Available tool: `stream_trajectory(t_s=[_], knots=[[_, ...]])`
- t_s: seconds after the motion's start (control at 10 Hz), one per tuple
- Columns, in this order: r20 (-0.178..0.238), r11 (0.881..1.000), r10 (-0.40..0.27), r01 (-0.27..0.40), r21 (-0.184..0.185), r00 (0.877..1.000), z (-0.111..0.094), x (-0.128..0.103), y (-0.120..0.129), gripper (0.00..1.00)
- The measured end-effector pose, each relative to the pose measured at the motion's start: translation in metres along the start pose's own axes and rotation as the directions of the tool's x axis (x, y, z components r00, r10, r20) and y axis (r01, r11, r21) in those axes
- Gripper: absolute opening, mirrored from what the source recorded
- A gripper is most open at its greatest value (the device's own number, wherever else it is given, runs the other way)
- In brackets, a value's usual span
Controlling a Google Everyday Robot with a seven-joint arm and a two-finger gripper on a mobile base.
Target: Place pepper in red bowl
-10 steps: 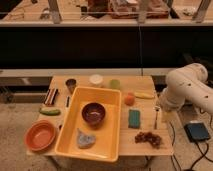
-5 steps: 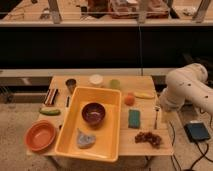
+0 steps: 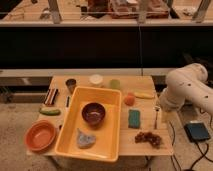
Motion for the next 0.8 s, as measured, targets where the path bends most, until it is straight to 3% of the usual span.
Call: stream_trajectory(t_s=[0.8], knots=[[0.002,1.0,0.003,-0.003,0.009,1.0,-0.0029,-0.0012,-0.0027,0.65]])
